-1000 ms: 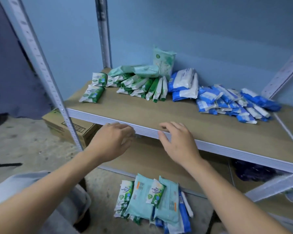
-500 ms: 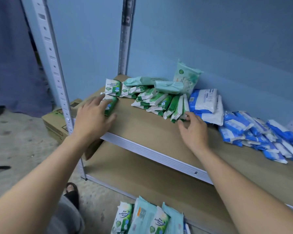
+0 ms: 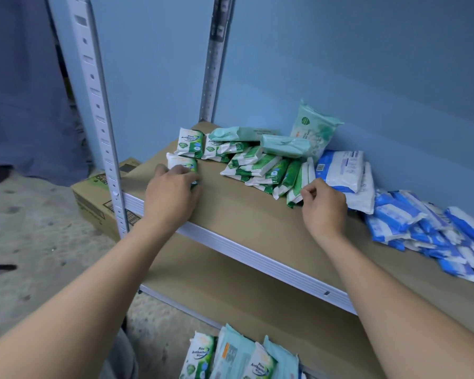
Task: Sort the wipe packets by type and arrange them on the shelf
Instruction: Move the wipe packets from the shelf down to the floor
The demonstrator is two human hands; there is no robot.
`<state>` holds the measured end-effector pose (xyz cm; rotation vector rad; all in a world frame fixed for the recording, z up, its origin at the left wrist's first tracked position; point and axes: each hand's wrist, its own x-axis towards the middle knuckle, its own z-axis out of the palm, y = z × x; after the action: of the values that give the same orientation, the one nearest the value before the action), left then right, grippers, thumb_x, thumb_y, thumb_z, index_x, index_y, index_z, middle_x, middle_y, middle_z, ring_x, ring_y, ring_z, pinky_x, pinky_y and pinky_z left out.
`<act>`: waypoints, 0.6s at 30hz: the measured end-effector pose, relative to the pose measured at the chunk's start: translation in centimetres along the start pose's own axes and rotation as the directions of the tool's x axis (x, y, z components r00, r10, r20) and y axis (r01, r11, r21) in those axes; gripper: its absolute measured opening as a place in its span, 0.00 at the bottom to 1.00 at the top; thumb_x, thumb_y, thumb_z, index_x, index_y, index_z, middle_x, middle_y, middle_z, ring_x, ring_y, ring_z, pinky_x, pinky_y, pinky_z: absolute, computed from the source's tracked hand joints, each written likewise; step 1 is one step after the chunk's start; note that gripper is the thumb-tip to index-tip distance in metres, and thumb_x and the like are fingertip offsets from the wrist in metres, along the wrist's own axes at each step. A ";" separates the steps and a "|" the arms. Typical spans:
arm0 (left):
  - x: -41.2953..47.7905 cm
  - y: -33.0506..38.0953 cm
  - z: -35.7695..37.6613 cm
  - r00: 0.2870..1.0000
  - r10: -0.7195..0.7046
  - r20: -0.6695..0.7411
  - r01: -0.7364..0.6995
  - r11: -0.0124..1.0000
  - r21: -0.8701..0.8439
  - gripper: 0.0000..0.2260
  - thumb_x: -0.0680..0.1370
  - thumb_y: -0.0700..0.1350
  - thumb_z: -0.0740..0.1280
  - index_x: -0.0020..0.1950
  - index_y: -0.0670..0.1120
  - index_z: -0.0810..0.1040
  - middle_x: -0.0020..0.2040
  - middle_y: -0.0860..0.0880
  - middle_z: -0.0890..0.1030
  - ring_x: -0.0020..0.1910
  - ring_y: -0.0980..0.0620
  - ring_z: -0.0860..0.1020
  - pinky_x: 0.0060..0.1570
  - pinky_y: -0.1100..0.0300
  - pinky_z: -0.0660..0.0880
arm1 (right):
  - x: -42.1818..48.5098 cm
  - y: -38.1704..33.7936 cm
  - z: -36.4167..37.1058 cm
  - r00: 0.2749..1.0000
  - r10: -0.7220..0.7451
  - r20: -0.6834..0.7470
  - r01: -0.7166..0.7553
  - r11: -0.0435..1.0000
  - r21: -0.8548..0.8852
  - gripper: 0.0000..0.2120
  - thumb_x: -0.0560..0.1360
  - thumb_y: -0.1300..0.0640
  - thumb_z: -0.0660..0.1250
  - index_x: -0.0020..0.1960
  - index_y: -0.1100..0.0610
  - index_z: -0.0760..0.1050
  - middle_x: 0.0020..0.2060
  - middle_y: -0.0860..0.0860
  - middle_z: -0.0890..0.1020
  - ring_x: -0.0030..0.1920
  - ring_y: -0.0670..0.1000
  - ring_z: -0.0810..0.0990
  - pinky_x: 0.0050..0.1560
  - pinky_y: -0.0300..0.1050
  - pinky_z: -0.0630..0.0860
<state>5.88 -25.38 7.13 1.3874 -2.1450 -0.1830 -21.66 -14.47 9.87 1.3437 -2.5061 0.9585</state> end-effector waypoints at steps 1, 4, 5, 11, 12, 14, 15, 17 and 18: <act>-0.2 0.2 0.2 1.000 0.009 -0.007 -0.009 1.000 0.002 0.12 0.80 0.47 0.66 0.60 0.49 0.84 0.60 0.47 0.82 0.53 0.38 0.71 0.48 0.48 0.74 | -0.4 0.2 -0.4 1.000 0.009 0.006 -0.009 1.000 0.006 0.06 0.80 0.58 0.66 0.43 0.54 0.74 0.39 0.50 0.81 0.43 0.55 0.77 0.38 0.47 0.70; -0.7 0.8 0.5 1.000 0.020 -0.019 -0.020 1.000 0.006 0.12 0.78 0.44 0.65 0.58 0.49 0.85 0.58 0.47 0.82 0.51 0.39 0.70 0.45 0.48 0.75 | -2.3 0.8 -1.7 1.000 0.011 -0.010 -0.010 0.997 0.080 0.06 0.79 0.58 0.67 0.44 0.55 0.75 0.38 0.46 0.79 0.43 0.53 0.77 0.39 0.46 0.72; -0.7 0.9 0.5 1.000 0.020 -0.013 -0.020 1.000 0.009 0.12 0.78 0.44 0.65 0.57 0.49 0.85 0.57 0.47 0.82 0.50 0.39 0.70 0.45 0.48 0.75 | -3.0 1.0 -2.1 1.000 0.018 -0.016 -0.016 0.994 0.112 0.05 0.79 0.58 0.67 0.44 0.55 0.75 0.38 0.44 0.78 0.43 0.51 0.78 0.39 0.44 0.71; -1.6 2.4 -0.2 0.999 -0.006 0.045 0.005 1.000 0.012 0.06 0.75 0.48 0.68 0.47 0.49 0.82 0.51 0.50 0.79 0.49 0.42 0.69 0.44 0.49 0.73 | -7.8 3.9 -4.3 0.995 0.081 0.054 -0.092 0.964 0.250 0.04 0.81 0.56 0.65 0.47 0.51 0.74 0.42 0.42 0.79 0.47 0.50 0.78 0.44 0.47 0.72; -1.9 2.8 -0.3 0.999 -0.005 0.049 0.005 1.000 0.008 0.05 0.75 0.49 0.68 0.44 0.49 0.81 0.49 0.51 0.78 0.49 0.43 0.69 0.44 0.50 0.72 | -8.4 4.3 -4.7 0.993 0.100 0.066 -0.113 0.960 0.255 0.04 0.81 0.56 0.64 0.48 0.51 0.74 0.42 0.42 0.79 0.47 0.49 0.78 0.43 0.46 0.71; -2.4 3.7 -0.5 0.999 0.020 0.044 -0.019 1.000 -0.011 0.06 0.74 0.50 0.68 0.39 0.50 0.78 0.45 0.52 0.76 0.47 0.45 0.67 0.42 0.52 0.69 | -9.2 4.8 -5.3 0.990 0.131 0.061 -0.142 0.959 0.246 0.03 0.82 0.56 0.63 0.49 0.52 0.74 0.43 0.42 0.79 0.47 0.49 0.78 0.42 0.45 0.69; -2.6 4.0 -0.5 0.999 0.034 0.040 -0.032 0.999 -0.031 0.08 0.73 0.50 0.69 0.36 0.50 0.76 0.43 0.53 0.76 0.46 0.46 0.67 0.41 0.53 0.67 | -9.4 4.8 -5.5 0.989 0.140 0.041 -0.146 0.960 0.240 0.03 0.82 0.57 0.62 0.50 0.52 0.74 0.43 0.42 0.79 0.48 0.50 0.78 0.43 0.46 0.69; -2.8 4.6 -0.5 0.999 0.035 0.034 -0.032 0.996 -0.082 0.10 0.73 0.51 0.69 0.34 0.50 0.74 0.39 0.54 0.74 0.45 0.47 0.67 0.40 0.54 0.64 | -9.5 4.7 -5.5 0.989 0.150 0.002 -0.146 0.960 0.240 0.04 0.82 0.56 0.61 0.52 0.51 0.74 0.46 0.42 0.79 0.50 0.51 0.78 0.47 0.46 0.71; -2.8 4.6 -0.5 0.999 0.030 0.028 -0.027 0.994 -0.106 0.11 0.73 0.52 0.70 0.34 0.50 0.74 0.39 0.54 0.74 0.45 0.47 0.67 0.41 0.54 0.64 | -9.4 4.5 -5.4 0.988 0.154 0.003 -0.150 0.960 0.235 0.04 0.82 0.54 0.61 0.55 0.50 0.74 0.49 0.43 0.80 0.52 0.51 0.78 0.51 0.48 0.73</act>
<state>3.27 -20.76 8.34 1.3007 -2.1457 -0.3035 -20.55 -2.93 8.25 1.2084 -2.5808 1.3292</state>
